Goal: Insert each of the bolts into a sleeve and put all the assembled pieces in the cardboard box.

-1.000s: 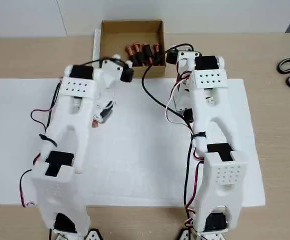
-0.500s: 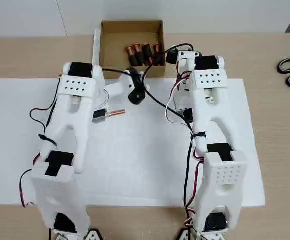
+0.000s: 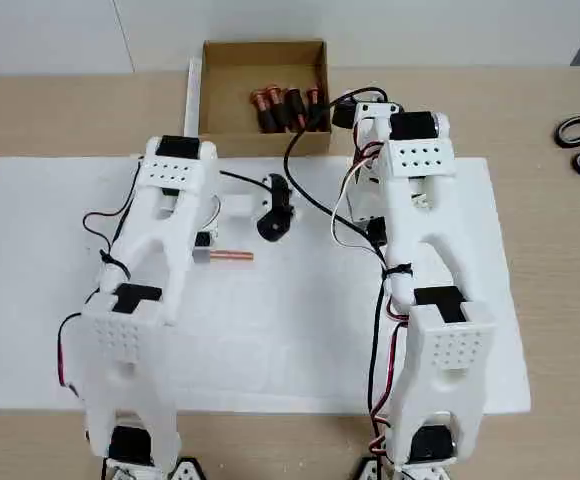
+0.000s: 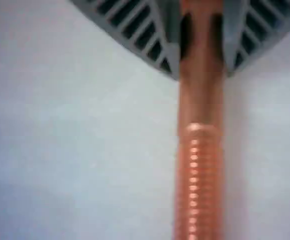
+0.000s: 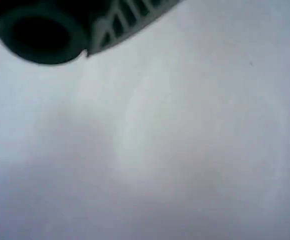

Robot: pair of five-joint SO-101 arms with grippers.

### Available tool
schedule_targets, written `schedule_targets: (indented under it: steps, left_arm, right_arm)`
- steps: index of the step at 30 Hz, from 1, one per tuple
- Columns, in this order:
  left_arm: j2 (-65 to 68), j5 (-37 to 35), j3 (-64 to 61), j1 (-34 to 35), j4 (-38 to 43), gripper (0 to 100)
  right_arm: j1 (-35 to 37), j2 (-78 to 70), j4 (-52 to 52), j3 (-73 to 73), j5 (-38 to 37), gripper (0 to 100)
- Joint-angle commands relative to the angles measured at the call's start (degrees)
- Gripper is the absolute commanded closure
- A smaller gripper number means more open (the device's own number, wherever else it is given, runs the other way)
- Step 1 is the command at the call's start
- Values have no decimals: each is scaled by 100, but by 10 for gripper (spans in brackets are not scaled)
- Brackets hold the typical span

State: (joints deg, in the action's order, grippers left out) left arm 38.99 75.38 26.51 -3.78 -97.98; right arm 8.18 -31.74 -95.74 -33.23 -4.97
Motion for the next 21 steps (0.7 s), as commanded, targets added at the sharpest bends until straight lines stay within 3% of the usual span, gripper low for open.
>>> schedule_targets:
  steps: [1, 15, 21]
  left_arm:
    - [0, 484, 523, 26, 53, 930]
    - [-26, -782, 1982, 97, -149, 927]
    - [-26, -2259, 3029, 536, -246, 927]
  right_arm:
    - [-40, 382, 40, -26, -18, 995]
    - [-22, 374, 163, 79, -18, 995]
    - [-13, 374, 163, 79, -18, 995]
